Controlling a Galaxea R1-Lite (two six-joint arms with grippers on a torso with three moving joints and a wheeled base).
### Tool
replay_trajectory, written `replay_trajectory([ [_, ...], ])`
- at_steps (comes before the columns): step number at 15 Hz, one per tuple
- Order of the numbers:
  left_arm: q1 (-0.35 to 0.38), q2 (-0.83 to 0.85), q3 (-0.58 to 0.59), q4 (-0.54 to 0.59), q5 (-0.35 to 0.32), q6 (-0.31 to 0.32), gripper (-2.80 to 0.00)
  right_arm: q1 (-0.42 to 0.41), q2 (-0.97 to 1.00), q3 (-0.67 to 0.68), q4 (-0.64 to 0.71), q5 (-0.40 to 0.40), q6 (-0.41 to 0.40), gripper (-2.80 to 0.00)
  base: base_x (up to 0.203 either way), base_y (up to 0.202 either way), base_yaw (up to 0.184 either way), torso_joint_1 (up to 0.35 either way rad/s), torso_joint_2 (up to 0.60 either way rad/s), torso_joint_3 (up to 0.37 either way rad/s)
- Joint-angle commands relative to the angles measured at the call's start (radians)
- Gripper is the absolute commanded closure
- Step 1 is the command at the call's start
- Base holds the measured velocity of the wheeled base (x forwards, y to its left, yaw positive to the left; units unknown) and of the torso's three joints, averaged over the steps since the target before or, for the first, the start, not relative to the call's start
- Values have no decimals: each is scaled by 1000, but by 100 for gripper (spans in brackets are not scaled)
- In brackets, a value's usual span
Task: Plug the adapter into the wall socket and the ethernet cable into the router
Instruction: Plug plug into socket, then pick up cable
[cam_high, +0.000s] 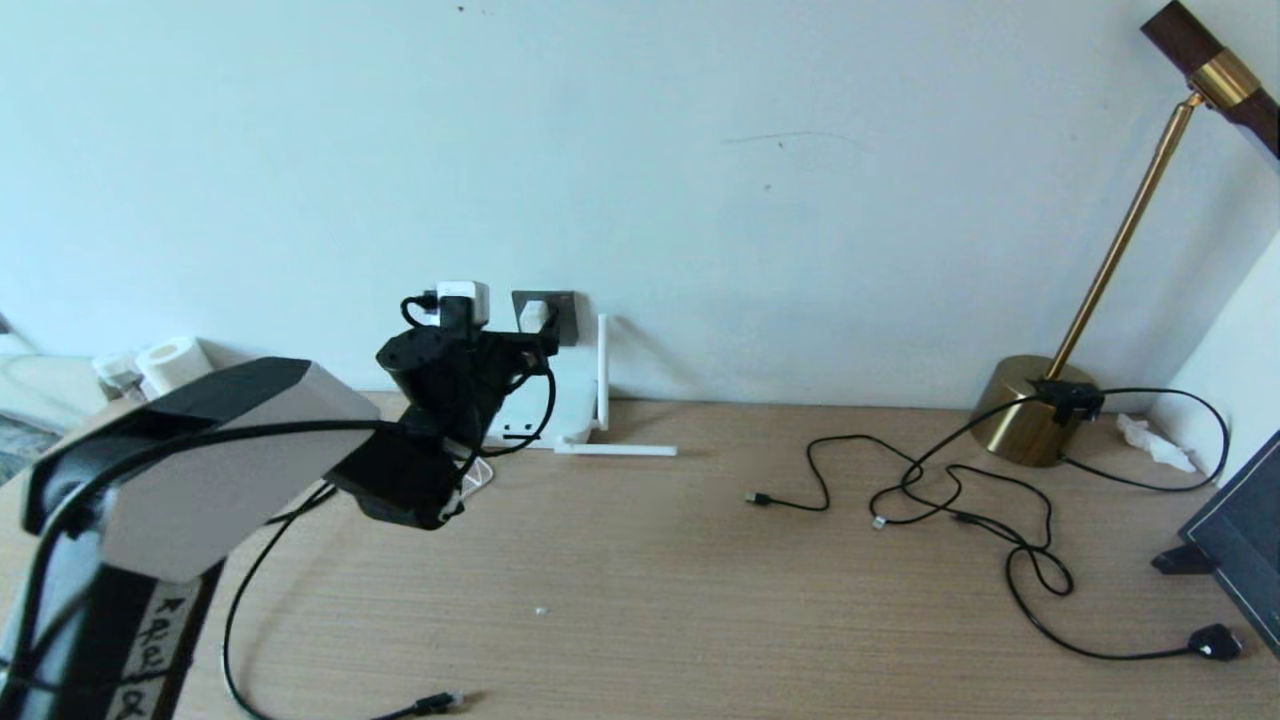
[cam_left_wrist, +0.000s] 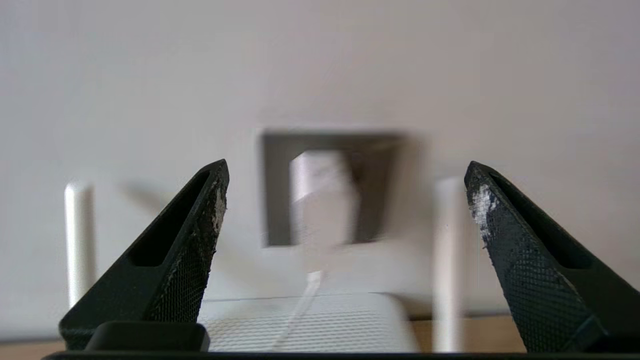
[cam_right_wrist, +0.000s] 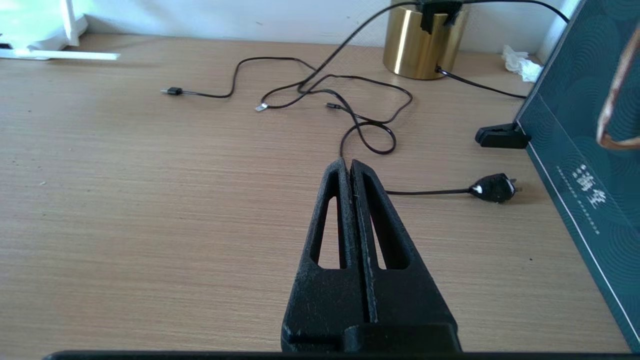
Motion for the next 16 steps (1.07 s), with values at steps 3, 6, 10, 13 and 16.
replay_trajectory([
  [3, -12, -437, 388, 17, -115, -2, -280, 1, 0, 0, 0, 0, -1, 0, 0, 0, 0, 0, 0, 0],
  [6, -9, -753, 591, 238, -229, 32, -280, -1, 1, 0, 0, 1, -1, 0, 0, 0, 0, 0, 0, 0],
  [10, -17, -1133, 652, 1202, -370, 195, -280, 1, 0, 0, 0, 0, -1, 0, 0, 0, 0, 0, 0, 0],
  [13, -28, -1254, 746, 1630, -393, 546, -280, 0, 0, 0, 0, 1, -1, 0, 0, 0, 0, 0, 0, 0],
  [16, -27, -1190, 766, 1774, -305, 733, -280, 0, 1, 0, 0, 0, -1, 0, 0, 0, 0, 0, 0, 0],
])
